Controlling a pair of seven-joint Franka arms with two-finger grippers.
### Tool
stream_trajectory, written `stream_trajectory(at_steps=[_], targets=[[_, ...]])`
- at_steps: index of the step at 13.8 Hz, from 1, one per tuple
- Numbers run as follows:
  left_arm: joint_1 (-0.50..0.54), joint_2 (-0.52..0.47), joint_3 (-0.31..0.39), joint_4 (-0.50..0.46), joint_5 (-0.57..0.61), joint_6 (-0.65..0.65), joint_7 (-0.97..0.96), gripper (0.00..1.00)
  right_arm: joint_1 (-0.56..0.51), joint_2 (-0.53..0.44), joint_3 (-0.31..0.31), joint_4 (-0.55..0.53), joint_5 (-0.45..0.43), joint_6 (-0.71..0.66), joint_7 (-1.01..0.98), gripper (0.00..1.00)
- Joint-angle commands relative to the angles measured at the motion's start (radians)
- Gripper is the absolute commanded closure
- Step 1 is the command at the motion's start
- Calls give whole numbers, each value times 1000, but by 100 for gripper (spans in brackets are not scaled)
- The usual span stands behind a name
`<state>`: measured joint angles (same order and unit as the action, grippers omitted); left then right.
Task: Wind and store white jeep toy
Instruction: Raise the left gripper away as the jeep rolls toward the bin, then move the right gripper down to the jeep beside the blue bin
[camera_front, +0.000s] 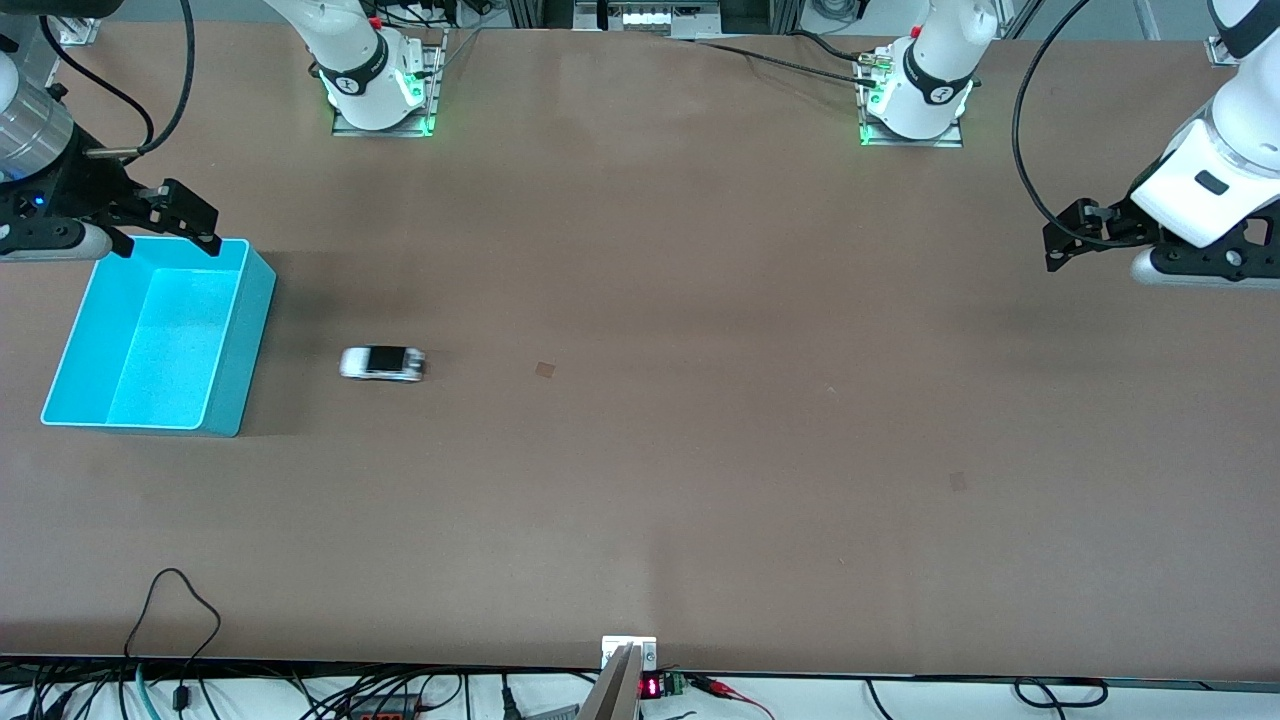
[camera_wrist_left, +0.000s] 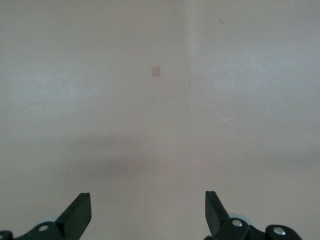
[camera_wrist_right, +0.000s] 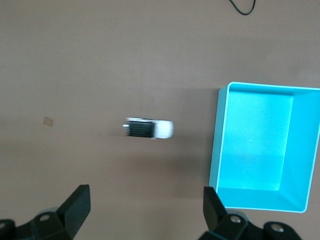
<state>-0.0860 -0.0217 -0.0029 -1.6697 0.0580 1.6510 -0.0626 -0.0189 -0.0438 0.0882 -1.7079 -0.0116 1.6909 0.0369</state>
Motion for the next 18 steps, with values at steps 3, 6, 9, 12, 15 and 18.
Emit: stream_trajectory(at_steps=[3, 6, 9, 12, 15, 18], targets=[[-8, -32, 14, -39, 0, 21, 9, 0, -6, 57, -1, -12, -1, -8, -31, 0], [-8, -32, 14, -39, -6, 27, 9, 0, -3, 114, -1, -12, -4, -33, -199, 0], [0, -34, 14, -61, -6, 76, 58, 0, -6, 166, -1, -24, -2, -33, -481, 0], [3, -47, 12, -74, -4, 75, 63, 0, -6, 205, -1, -68, -11, 21, -693, 0], [22, -46, 8, -73, -4, 49, 66, 0, -28, 214, -2, -200, -15, 212, -969, 0], [54, -37, 3, -62, -4, 35, 67, 0, -50, 293, -2, -245, -16, 295, -1184, 0]])
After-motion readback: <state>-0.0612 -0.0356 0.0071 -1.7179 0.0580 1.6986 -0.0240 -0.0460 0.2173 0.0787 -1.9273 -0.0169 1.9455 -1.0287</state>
